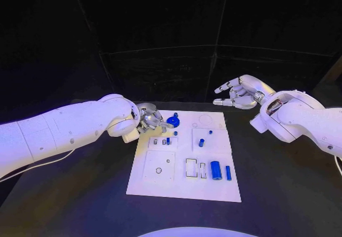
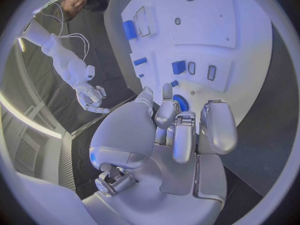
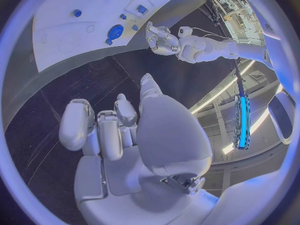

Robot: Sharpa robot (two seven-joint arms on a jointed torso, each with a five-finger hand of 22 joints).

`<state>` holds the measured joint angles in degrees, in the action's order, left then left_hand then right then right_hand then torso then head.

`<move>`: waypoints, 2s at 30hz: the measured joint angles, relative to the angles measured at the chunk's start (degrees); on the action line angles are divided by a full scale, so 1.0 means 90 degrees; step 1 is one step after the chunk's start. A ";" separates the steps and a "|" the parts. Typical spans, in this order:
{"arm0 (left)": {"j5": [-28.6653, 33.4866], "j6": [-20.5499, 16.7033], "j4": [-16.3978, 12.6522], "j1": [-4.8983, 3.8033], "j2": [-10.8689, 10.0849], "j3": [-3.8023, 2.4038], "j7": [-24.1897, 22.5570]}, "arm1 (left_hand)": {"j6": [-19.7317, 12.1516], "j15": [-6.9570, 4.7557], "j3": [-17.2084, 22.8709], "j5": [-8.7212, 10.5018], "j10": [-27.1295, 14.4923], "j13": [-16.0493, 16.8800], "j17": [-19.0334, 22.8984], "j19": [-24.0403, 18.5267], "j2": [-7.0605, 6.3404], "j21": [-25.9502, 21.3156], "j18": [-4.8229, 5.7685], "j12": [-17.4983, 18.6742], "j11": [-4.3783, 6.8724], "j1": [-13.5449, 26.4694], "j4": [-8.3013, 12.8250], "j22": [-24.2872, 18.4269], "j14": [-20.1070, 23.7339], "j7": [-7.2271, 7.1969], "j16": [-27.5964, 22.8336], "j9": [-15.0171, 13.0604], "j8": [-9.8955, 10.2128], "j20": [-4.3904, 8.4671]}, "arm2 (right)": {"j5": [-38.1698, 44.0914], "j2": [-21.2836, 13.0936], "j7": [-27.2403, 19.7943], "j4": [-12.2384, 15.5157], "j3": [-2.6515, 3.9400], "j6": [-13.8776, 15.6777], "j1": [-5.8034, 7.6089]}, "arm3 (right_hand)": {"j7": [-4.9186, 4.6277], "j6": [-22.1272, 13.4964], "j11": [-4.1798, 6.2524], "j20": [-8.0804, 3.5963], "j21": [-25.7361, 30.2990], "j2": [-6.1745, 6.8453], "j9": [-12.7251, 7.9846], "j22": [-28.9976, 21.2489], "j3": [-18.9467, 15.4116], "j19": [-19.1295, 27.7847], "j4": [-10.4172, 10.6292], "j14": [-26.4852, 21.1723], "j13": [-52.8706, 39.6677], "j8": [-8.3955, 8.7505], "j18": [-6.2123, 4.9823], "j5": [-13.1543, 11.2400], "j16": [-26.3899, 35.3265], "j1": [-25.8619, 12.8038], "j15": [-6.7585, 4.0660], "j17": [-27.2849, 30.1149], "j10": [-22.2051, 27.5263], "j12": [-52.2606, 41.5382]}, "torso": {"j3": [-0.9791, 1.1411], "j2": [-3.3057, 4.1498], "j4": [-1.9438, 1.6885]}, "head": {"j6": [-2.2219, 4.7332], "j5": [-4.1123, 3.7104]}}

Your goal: Assemble the parts on the task board

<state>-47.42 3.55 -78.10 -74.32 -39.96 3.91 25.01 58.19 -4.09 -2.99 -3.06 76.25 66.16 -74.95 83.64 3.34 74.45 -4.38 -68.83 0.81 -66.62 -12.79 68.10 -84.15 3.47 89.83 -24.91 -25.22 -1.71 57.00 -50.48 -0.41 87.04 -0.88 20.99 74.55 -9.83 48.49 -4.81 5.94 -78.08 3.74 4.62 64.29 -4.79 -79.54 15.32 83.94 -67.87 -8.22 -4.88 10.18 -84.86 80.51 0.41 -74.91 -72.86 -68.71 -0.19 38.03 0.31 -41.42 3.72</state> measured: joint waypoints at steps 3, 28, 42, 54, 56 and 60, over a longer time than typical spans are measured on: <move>-0.0245 0.0182 0.0030 -0.0018 0.0101 0.0000 0.0274 | -0.0042 0.0000 -0.0028 0.0000 -0.0023 0.0000 0.0000 0.0000 -0.0013 0.0000 0.0000 0.0005 -0.0022 0.0033 -0.0028 0.0009 0.0000 0.0000 0.0000 -0.0066 -0.0040 0.0000 | -0.0029 0.0007 0.0007 -0.0011 0.0000 -0.0033 0.0009 | 0.0000 0.0000 0.0000 0.0000 0.0000 0.0000 0.0000 0.0000 0.0000 0.0000 0.0000 0.0000 0.0000 0.0000 -0.0001 0.0000 0.0000 0.0000 0.0000 0.0000 0.0000 0.0000 | 0.0002 -0.0001 0.0004 | -0.0001 0.0004; -0.1022 0.0760 0.0338 -0.0124 0.0692 0.0194 0.1286 | -0.0211 -0.0023 -0.0483 0.0000 0.0025 0.0198 0.0001 0.0018 0.0007 0.0172 -0.0001 -0.0143 0.0025 0.0208 -0.0272 0.0302 0.0023 -0.0035 0.0000 -0.0533 -0.0436 0.0019 | 0.0040 0.0208 0.0113 -0.0153 -0.0002 -0.0224 0.0015 | 0.0022 0.0022 0.0000 0.0000 0.0028 -0.0075 -0.0016 -0.0037 -0.0092 0.0000 -0.0014 0.0000 0.0029 -0.0043 0.0000 0.0167 0.0024 0.0025 0.0000 0.0000 -0.0001 0.0000 | -0.0010 0.0013 -0.0003 | -0.0078 -0.0037; -0.1057 0.0915 0.0412 -0.0122 0.0873 0.0263 0.1318 | -0.0233 -0.0022 -0.0510 -0.0001 0.0024 0.0221 0.0002 0.0018 0.0007 0.0172 -0.0002 -0.0167 0.0024 0.0208 -0.0245 0.0322 0.0023 -0.0057 0.0000 -0.0580 -0.0467 0.0019 | 0.0064 0.0279 0.0138 -0.0195 -0.0002 -0.0270 0.0016 | 0.0022 0.0022 0.0000 0.0000 0.0028 -0.0075 -0.0019 -0.0044 -0.0092 -0.0001 -0.0014 0.0000 0.0040 -0.0043 0.0000 0.0167 0.0023 0.0025 0.0000 -0.0004 -0.0001 0.0031 | -0.0012 0.0010 -0.0007 | -0.0118 -0.0046; -0.1065 0.0952 0.0440 -0.0122 0.1018 0.0272 0.1345 | -0.0326 -0.0022 -0.0491 -0.0001 0.0024 0.0245 0.0003 0.0017 0.0181 0.0213 -0.0002 -0.0193 0.0024 -0.0047 -0.0086 0.0376 0.0023 -0.0057 0.0000 -0.0742 -0.0559 0.0019 | 0.0089 0.0314 0.0165 -0.0235 -0.0003 -0.0314 0.0016 | 0.0022 0.0022 0.0000 0.0000 0.0028 -0.0075 -0.0023 -0.0044 -0.0124 -0.0001 -0.0017 0.0000 0.0047 -0.0043 0.0000 0.0192 0.0023 0.0025 0.0000 -0.0003 -0.0001 0.0031 | -0.0012 0.0009 -0.0011 | -0.0120 -0.0035; -0.1066 0.0955 0.0457 -0.0122 0.1023 0.0272 0.1349 | -0.0326 -0.0022 -0.0483 -0.0002 0.0024 0.0246 0.0003 0.0017 0.0196 0.0213 -0.0002 -0.0193 0.0024 -0.0089 -0.0043 0.0376 0.0023 -0.0057 0.0000 -0.0766 -0.0598 0.0019 | 0.0092 0.0318 0.0170 -0.0237 -0.0003 -0.0323 0.0016 | 0.0022 0.0022 0.0000 0.0001 0.0027 -0.0074 -0.0030 -0.0044 -0.0124 -0.0001 -0.0016 0.0000 0.0047 -0.0043 0.0000 0.0192 0.0023 0.0025 0.0000 -0.0003 -0.0001 0.0031 | -0.0010 0.0009 -0.0011 | -0.0126 -0.0035; -0.1068 0.0974 0.0509 -0.0122 0.1025 0.0272 0.1361 | -0.0371 -0.0022 -0.0456 -0.0004 0.0024 0.0246 0.0003 0.0017 0.0217 0.0213 -0.0002 -0.0193 0.0023 -0.0156 0.0019 0.0382 0.0023 -0.0058 0.0000 -0.0800 -0.0601 0.0019 | 0.0097 0.0327 0.0180 -0.0247 -0.0003 -0.0341 0.0016 | 0.0022 0.0022 0.0000 0.0000 0.0027 -0.0075 -0.0030 -0.0044 -0.0124 -0.0001 -0.0017 0.0000 0.0046 -0.0043 0.0000 0.0192 0.0023 0.0025 0.0000 -0.0003 -0.0001 0.0031 | -0.0008 0.0009 -0.0011 | -0.0137 -0.0045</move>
<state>-57.03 12.32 -73.51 -75.42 -30.73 6.36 37.26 54.85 -4.29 -7.09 -3.09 76.47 68.37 -74.92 83.79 5.29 76.36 -4.39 -70.57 1.02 -68.02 -12.63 71.53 -83.95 2.95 89.82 -32.11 -30.63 -1.54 57.87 -47.54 1.21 84.82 -0.91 17.92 74.69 -9.63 48.69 -4.81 5.94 -77.83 3.06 4.35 63.89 -5.91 -79.55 15.17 83.95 -67.45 -8.60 -4.88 11.91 -84.65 80.74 0.41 -74.93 -72.87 -68.43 -0.26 38.11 0.21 -42.65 3.32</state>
